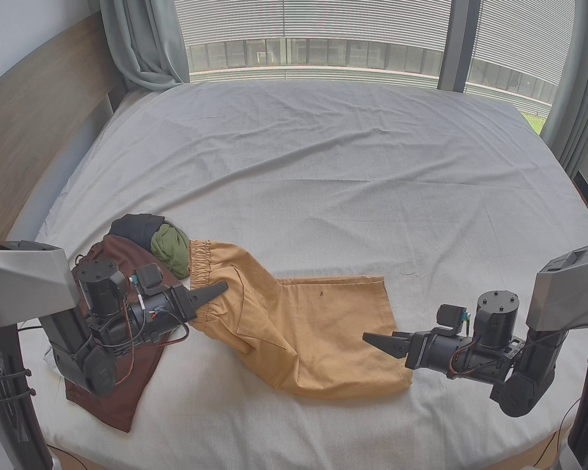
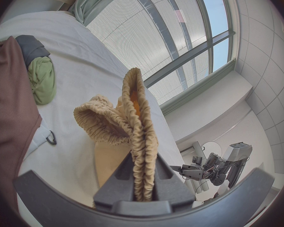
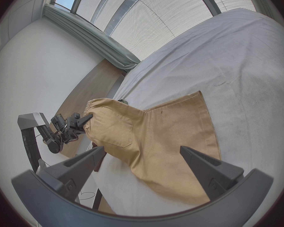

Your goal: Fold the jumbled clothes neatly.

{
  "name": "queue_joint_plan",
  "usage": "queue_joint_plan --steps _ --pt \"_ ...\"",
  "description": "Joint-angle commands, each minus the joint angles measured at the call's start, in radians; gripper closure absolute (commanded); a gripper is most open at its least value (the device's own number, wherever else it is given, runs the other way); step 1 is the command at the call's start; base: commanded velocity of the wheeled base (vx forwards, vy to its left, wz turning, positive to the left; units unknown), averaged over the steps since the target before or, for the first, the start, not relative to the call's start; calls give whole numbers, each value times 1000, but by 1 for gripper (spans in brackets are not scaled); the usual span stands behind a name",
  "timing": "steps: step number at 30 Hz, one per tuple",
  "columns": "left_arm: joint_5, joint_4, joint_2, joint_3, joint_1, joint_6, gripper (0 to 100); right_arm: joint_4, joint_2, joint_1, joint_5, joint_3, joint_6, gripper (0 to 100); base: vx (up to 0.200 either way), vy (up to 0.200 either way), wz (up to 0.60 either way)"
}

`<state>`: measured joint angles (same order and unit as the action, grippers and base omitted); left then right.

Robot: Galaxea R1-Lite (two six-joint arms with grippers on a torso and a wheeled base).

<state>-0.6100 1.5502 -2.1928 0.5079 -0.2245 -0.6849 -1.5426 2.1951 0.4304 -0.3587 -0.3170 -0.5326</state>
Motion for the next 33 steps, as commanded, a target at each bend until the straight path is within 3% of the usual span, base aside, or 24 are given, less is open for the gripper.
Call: queue_joint_plan --steps 1,25,33 --pt "12 1 -12 24 -35 -4 100 -1 -12 -24 0 -5 0 0 0 0 0" --pt "45 -4 -82 106 -141 -5 100 1 -55 -79 0 -25 2 0 0 0 0" --pt "50 -5 -128 179 -204 -50 100 1 -54 -91 0 -28 2 0 0 0 0"
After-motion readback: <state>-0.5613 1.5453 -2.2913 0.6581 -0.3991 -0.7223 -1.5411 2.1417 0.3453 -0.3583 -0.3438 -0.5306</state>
